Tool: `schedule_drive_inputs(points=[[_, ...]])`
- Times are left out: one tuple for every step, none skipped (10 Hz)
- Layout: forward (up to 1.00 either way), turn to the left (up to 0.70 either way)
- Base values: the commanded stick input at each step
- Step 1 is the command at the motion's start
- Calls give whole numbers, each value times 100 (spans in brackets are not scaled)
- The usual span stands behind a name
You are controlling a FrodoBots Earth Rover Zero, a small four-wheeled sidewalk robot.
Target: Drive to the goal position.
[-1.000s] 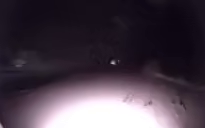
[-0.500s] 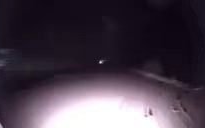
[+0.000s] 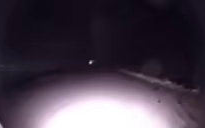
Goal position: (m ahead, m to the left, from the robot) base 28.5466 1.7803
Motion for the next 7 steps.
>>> schedule_drive_inputs(points=[[100, 16], [100, 0], [100, 0], [100, 0], [100, 0], [100, 0], [100, 0]])
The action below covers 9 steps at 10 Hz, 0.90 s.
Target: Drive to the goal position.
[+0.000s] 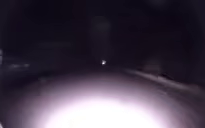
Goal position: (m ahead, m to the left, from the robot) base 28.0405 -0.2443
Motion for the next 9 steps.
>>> schedule_drive_inputs(points=[[100, 27], [100, 25], [100, 7], [100, 0], [100, 0], [100, 0], [100, 0], [100, 0], [100, 0]])
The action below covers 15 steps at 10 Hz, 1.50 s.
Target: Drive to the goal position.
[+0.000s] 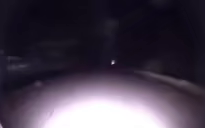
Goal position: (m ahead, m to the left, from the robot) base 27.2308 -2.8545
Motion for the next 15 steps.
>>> schedule_drive_inputs(points=[[100, 0], [100, 0], [100, 0], [100, 0], [100, 0], [100, -24], [100, -27], [100, -27], [100, -27], [100, -17], [100, 0], [100, 0], [100, 0], [100, 0], [100, 0]])
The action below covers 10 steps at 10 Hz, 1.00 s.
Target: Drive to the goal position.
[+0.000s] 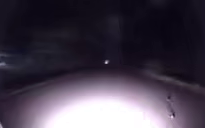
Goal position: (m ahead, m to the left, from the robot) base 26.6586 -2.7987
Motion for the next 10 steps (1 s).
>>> schedule_drive_inputs(points=[[100, 0], [100, 0], [100, 0], [100, 0], [100, 0], [100, 0], [100, 0], [100, 0], [100, 0], [100, 0]])
